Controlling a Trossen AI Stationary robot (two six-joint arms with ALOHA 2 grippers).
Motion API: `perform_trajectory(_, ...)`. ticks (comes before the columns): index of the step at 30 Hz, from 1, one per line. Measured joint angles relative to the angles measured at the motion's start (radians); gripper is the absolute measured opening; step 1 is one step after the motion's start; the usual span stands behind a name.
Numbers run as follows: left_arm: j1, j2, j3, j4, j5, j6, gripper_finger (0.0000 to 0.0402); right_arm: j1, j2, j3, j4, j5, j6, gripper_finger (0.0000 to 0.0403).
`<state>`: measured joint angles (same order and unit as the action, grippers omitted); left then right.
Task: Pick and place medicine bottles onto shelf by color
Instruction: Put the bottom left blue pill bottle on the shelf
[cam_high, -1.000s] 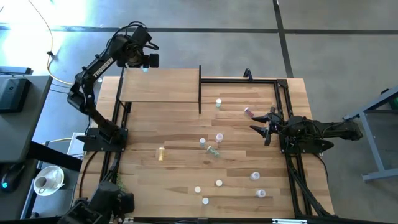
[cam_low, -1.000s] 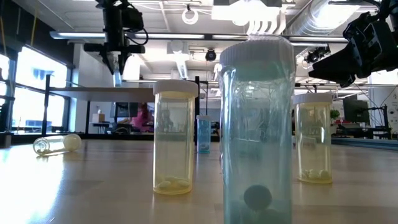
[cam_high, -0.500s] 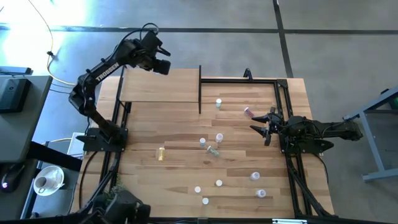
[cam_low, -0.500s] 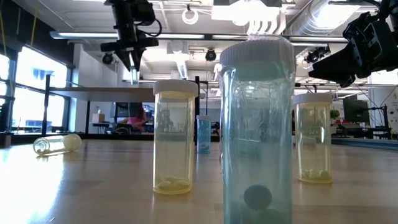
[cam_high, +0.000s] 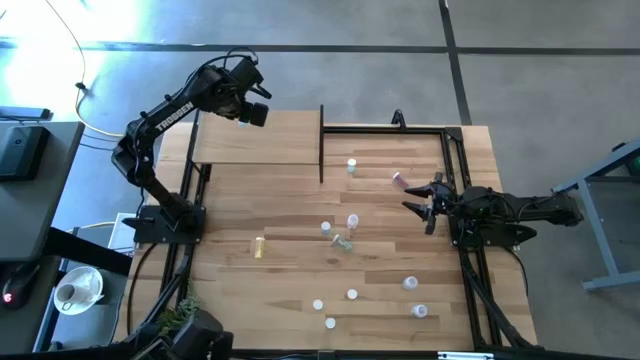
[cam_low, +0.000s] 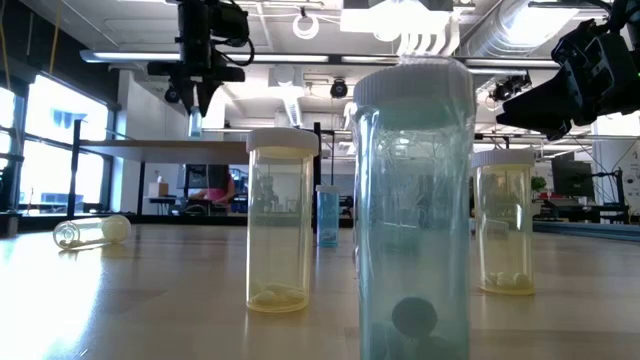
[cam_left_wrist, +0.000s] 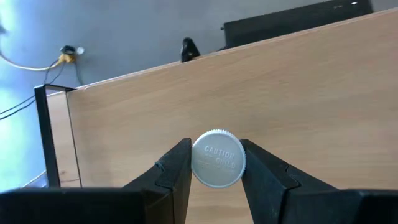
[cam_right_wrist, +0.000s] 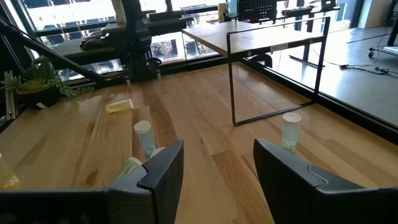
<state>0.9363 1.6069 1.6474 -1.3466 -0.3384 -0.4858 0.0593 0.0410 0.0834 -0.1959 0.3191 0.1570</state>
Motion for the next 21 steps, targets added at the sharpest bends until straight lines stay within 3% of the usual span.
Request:
perform_trajectory(10, -0.023, 0.058, -0.001, 0.073, 0.07, 0.07, 0.0111, 0.0, 0.0, 0.0, 0.0, 0.0, 0.0, 0.0186)
perform_trajectory(21, -0.166, 0.067, -0.001, 0.275, 0.119, 0.195, 0.0111, 0.0, 0.0, 0.0, 0.0, 0.0, 0.001, 0.0186)
